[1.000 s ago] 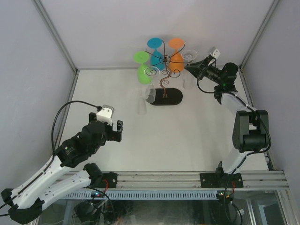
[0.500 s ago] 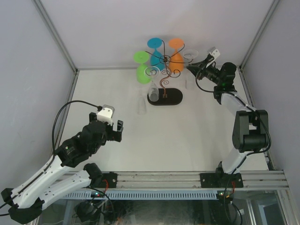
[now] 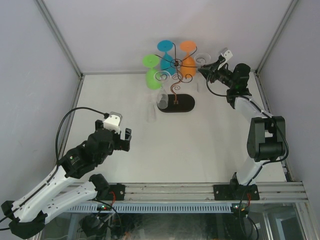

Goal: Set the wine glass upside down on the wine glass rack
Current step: Turn the wine glass upside down at the wine rack.

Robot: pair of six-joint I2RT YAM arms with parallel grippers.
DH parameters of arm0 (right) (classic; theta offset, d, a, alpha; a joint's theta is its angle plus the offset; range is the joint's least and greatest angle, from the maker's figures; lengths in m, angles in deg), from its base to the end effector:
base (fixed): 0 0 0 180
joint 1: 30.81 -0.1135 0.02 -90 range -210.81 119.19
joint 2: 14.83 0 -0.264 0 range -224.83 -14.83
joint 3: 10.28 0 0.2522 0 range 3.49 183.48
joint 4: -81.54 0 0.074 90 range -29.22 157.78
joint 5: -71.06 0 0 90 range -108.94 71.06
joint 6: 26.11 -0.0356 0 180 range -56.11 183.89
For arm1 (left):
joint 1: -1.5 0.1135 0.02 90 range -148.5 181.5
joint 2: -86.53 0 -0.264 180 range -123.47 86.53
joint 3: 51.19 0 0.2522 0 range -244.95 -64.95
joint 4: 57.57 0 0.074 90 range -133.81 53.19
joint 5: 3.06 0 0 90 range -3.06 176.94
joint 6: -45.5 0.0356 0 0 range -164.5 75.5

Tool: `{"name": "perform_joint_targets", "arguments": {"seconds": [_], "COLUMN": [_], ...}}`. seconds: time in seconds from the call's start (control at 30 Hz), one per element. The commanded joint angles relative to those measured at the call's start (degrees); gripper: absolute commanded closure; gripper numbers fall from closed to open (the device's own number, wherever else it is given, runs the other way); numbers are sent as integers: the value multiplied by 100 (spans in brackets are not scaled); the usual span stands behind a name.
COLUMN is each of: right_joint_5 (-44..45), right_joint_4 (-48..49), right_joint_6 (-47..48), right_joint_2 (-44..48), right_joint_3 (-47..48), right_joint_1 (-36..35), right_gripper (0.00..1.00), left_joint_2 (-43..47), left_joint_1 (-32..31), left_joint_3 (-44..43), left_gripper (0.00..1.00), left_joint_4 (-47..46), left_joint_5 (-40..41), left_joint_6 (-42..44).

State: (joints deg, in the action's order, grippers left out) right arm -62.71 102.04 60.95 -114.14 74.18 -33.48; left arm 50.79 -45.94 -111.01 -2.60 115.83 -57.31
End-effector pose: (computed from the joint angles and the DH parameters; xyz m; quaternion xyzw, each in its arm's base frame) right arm 0.4041 0.0435 0.3192 -0.2748 0.6237 0.2836 0.6746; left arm 0.0980 -0.0813 0.3166 0.1332 0.8408 -0.0521 0.5221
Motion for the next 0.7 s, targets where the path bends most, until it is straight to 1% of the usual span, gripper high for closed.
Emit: {"name": "perform_joint_targets", "arguments": {"seconds": [0.0,0.23,0.37,0.53,0.6,0.67], "right_joint_5": [113,90,67,10,20,105], "right_joint_4": [113,57,25,-240,-431,-663], "right_joint_6": [129,163,171,256,338,434], "right_joint_2": [-35,-71,-9,172,261,357], "right_joint_3": [253,252,257,256,252,252], "right_joint_1": [-42,-54,-51,-51,-49,-40], "right_gripper": [78,75,69,45,34,20], "left_joint_2": [15,16,33,99,122,139], "left_joint_1": [33,33,33,33,33,33], "left_joint_3": [36,36,36,46,53,54], "left_gripper": [0,0,0,0,0,0], "left_joint_4": [-140,-140,-137,-131,-131,-131], "left_joint_5": [38,38,38,90,99,114], "left_joint_6": [102,105,104,89,74,61]}}
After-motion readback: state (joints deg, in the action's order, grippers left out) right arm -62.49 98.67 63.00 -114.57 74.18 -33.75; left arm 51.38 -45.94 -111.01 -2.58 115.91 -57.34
